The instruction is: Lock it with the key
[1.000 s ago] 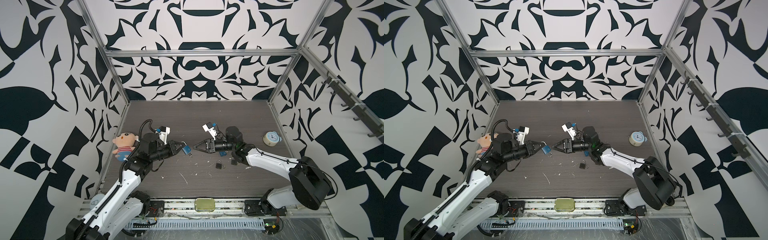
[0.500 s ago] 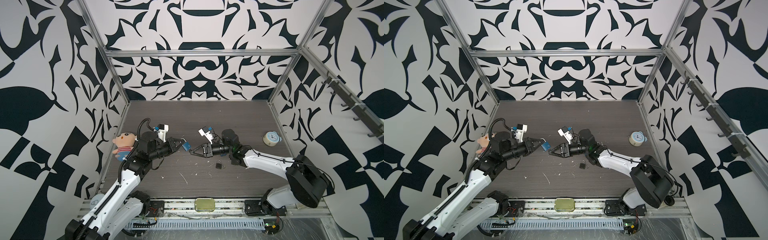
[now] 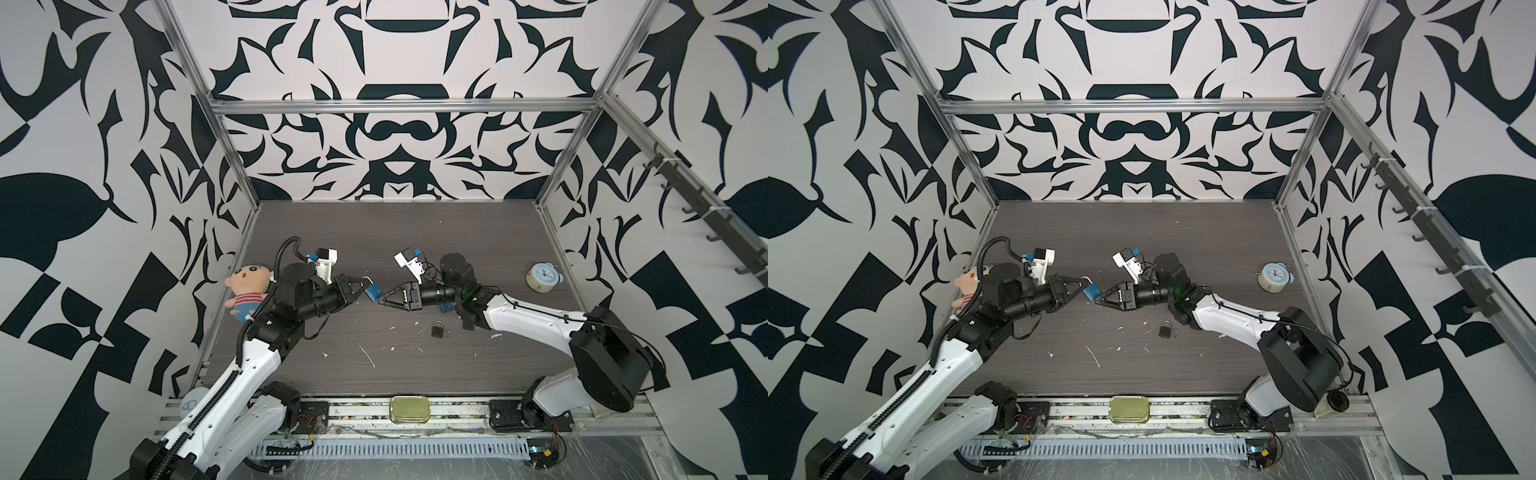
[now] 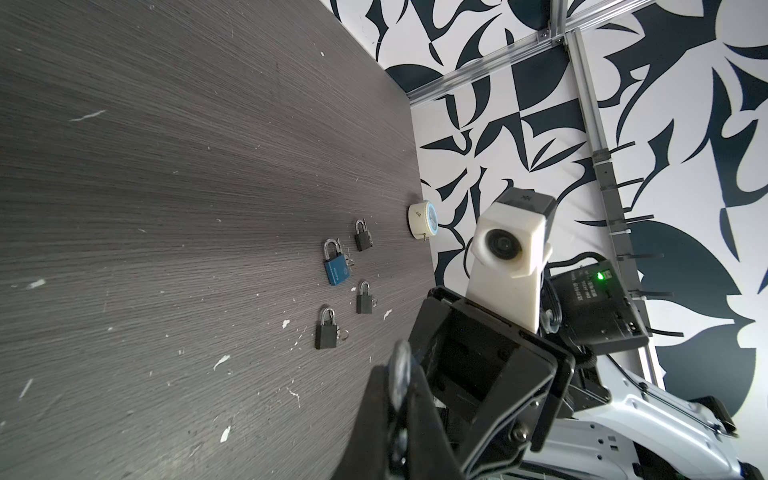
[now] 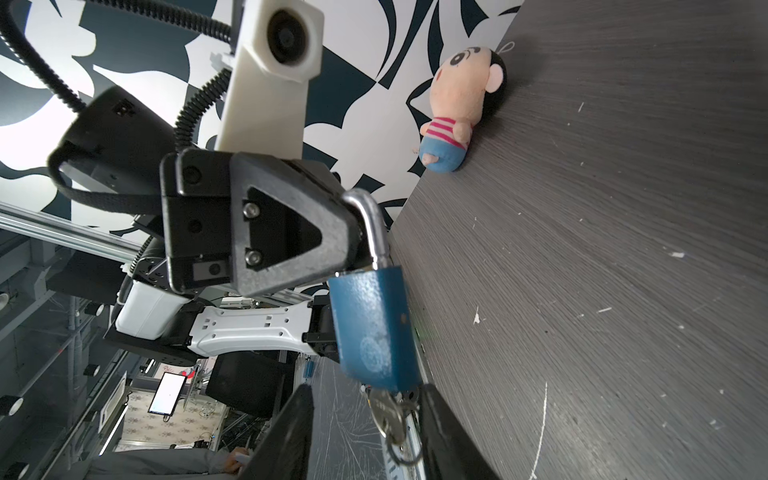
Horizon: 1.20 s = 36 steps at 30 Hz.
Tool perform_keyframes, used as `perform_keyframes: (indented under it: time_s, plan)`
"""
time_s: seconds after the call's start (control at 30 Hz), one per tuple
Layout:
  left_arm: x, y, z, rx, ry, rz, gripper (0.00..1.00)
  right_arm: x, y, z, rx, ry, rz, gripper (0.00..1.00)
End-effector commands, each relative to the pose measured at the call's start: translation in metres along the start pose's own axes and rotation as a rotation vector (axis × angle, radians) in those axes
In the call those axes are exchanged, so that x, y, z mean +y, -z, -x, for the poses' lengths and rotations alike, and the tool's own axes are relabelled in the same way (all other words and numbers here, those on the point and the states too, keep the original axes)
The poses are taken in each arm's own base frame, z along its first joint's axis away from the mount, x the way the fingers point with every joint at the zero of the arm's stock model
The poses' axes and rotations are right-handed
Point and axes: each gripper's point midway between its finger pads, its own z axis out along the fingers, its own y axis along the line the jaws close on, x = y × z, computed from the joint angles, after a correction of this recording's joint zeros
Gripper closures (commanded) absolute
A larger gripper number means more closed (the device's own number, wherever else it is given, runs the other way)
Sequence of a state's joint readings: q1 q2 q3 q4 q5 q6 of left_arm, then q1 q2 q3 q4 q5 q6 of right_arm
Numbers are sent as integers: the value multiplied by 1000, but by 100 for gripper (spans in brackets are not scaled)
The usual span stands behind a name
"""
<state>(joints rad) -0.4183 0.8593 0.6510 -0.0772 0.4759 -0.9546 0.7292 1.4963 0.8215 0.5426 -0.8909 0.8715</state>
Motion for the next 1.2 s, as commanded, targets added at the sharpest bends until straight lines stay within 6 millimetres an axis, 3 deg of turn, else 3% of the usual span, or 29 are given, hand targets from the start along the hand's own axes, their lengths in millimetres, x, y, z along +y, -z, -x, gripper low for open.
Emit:
perform_keyframes:
  time_s: [0.0, 0.13, 0.53, 0.63, 1.17]
  plan:
    - [-26, 6, 11, -36, -36, -76, 100, 18, -3, 14, -23, 72, 38, 63]
    - [-26, 7, 13, -53, -34, -73, 100, 19, -4, 13, -18, 60, 57, 74]
    - [-21, 11, 20, -115, -27, -59, 100, 18, -5, 9, -17, 38, 84, 88]
    - [-21, 12, 21, -125, -23, -56, 100, 17, -5, 9, -16, 27, 93, 100]
    - [-30, 23, 39, -198, -66, -42, 100, 15, -3, 3, -31, -6, 135, 100]
